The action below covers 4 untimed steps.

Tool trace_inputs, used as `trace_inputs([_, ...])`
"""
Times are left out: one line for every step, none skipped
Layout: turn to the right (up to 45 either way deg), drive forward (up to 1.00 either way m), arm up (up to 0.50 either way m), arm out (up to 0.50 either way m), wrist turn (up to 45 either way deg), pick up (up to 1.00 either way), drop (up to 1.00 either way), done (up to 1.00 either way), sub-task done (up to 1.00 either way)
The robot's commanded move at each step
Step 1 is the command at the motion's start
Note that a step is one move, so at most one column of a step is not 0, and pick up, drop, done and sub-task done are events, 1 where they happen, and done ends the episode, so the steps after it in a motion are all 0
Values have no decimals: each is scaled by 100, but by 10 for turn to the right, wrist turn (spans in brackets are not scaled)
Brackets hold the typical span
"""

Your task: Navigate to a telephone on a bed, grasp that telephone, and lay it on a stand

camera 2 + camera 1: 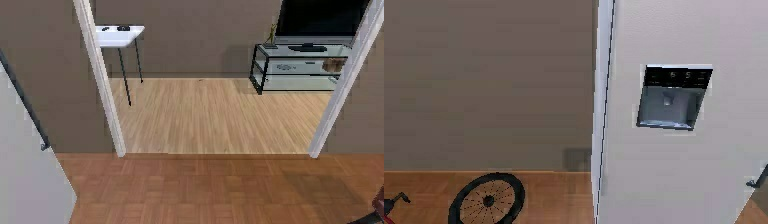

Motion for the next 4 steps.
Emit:
trace_inputs([0,5,0,0,0,0,0,0,0])
trace_inputs([-450,0,0,0,0,0,0,0,0])
trace_inputs([-360,0,0,0,0,0,0,0,0])
trace_inputs([0,90,0,0,0,0,0,0,0])
